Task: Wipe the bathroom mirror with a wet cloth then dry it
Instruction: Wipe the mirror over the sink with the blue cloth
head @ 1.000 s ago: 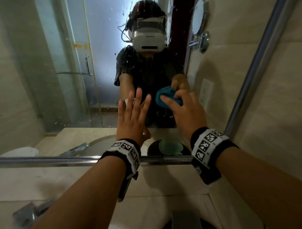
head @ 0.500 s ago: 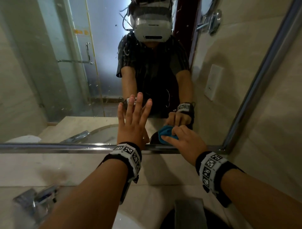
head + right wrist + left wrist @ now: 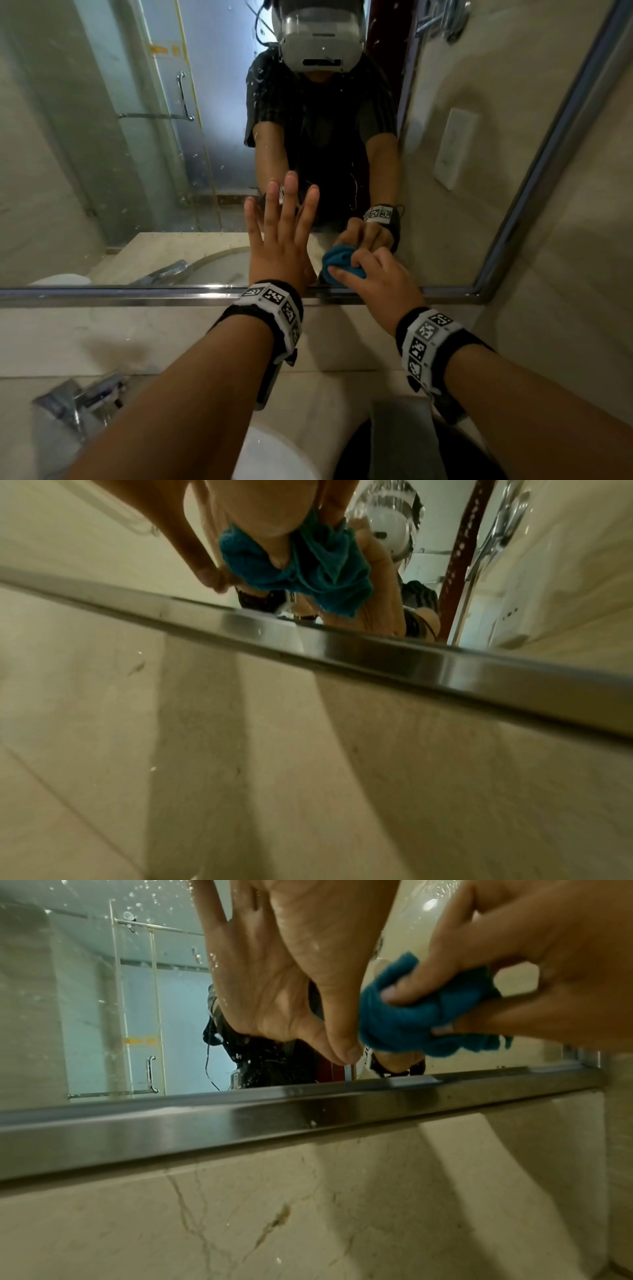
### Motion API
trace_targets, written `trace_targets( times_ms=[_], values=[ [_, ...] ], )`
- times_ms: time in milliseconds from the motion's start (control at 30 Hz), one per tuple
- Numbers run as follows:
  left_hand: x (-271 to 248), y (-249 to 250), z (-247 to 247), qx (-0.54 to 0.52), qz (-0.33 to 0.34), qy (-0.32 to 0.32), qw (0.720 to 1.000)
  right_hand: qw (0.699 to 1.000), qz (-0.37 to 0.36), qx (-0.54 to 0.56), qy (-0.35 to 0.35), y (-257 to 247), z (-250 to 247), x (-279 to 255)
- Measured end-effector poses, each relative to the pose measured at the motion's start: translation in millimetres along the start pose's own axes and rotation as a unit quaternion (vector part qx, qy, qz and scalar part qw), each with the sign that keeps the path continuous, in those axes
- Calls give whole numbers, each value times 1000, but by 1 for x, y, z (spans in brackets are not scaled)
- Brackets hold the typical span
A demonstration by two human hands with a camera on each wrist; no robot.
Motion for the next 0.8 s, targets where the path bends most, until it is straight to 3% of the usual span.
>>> trace_targets(
  times_ms=[200,367,500,667,800],
  values=[
    [-3,-3,4,29,-1,37,999,996,18,-30,-85,16,-2,-31],
    [-4,-4,-1,-29,21,35,999,995,4,-48,-90,35,-16,-33],
    [4,-3,-25,-3,33,48,998,996,0,-48,-79,57,-46,-18],
    [49,11,-93,1,59,97,994,991,119,15,-66,72,-111,23],
    [83,24,-146,8,61,122,991,972,216,70,54,92,-151,60]
  ],
)
Point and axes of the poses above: each hand's wrist, its own x-axis towards the middle knuckle, its own z-axis out of the palm, y = z × x, the point moved 1 cm from there along x, towards the middle knuckle, and after that the axes turned 4 degrees about -y, right-handed, at the moved point
